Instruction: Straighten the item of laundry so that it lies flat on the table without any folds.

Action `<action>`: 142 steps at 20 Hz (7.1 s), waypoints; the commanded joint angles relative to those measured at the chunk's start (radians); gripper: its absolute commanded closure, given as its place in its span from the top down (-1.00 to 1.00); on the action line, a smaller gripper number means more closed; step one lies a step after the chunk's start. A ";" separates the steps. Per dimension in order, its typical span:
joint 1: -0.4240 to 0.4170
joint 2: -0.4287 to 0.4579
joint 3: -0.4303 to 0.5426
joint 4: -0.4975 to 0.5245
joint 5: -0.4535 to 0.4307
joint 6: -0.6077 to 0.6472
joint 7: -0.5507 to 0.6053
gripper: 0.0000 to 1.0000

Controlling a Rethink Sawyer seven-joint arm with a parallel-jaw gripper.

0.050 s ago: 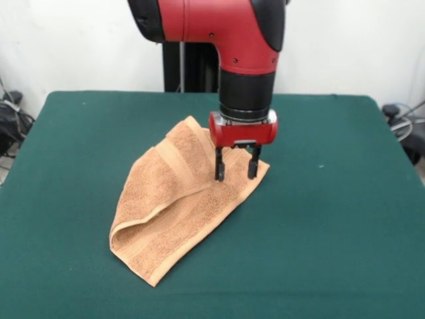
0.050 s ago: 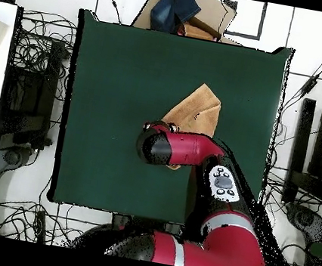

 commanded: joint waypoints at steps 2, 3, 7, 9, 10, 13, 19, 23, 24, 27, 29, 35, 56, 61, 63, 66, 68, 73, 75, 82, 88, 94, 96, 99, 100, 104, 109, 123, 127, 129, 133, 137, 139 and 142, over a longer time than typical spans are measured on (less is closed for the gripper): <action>0.048 -0.004 -0.032 0.087 0.082 0.027 0.222 1.00; 0.046 0.000 -0.028 0.095 0.091 0.023 0.228 1.00; 0.047 -0.003 -0.022 0.130 0.125 0.009 0.240 1.00; 0.043 -0.012 -0.012 0.146 0.145 0.013 0.236 1.00; 0.043 -0.014 -0.010 0.151 0.152 0.014 0.235 1.00; 0.058 -0.016 -0.015 0.167 0.178 -0.002 0.244 1.00; 0.080 -0.027 -0.041 0.168 0.182 -0.022 0.224 1.00; 0.049 -0.036 -0.031 0.165 0.171 0.000 0.185 1.00; 0.043 -0.032 -0.029 0.164 0.167 -0.003 0.179 1.00; 0.045 -0.009 -0.030 0.158 0.163 -0.030 0.186 1.00; 0.041 0.008 -0.023 0.145 0.161 -0.044 0.184 1.00; 0.002 0.074 -0.004 0.084 0.131 -0.063 0.136 1.00; 0.217 0.258 -0.146 -0.039 0.196 -0.239 0.211 -1.00; 0.212 0.252 -0.136 -0.021 0.206 -0.263 0.222 -1.00; 0.214 0.248 -0.138 -0.017 0.210 -0.260 0.224 -1.00; 0.214 0.236 -0.137 -0.008 0.216 -0.255 0.226 -1.00; 0.217 0.232 -0.135 0.001 0.225 -0.261 0.236 -1.00; 0.218 0.175 -0.079 0.081 0.279 -0.248 0.283 -1.00; 0.235 0.155 -0.072 0.109 0.312 -0.245 0.308 -1.00; 0.314 0.096 -0.077 0.159 0.433 -0.239 0.344 -1.00; 0.341 0.036 -0.071 0.157 0.491 -0.150 0.295 -1.00; 0.343 -0.010 -0.048 0.182 0.545 -0.102 0.289 -1.00; 0.348 -0.026 -0.042 0.192 0.564 -0.095 0.293 -1.00; 0.365 -0.028 -0.037 0.208 0.601 -0.122 0.315 -1.00; 0.373 -0.029 -0.040 0.209 0.611 -0.127 0.317 -1.00; 0.417 -0.044 -0.059 0.218 0.664 -0.131 0.336 -1.00; 0.477 -0.092 -0.088 0.227 0.747 -0.068 0.354 -1.00; 0.574 -0.133 -0.122 0.251 0.921 -0.053 0.340 -1.00; 0.546 -0.107 -0.088 0.262 0.929 -0.113 0.310 -1.00; 0.509 -0.086 -0.051 0.275 0.913 -0.163 0.297 -1.00; 0.452 -0.074 0.002 0.293 0.875 -0.210 0.277 1.00; 0.409 -0.051 0.050 0.313 0.847 -0.285 0.303 1.00; 0.400 -0.047 0.058 0.313 0.845 -0.282 0.293 1.00; 0.404 -0.047 0.054 0.316 0.851 -0.283 0.289 1.00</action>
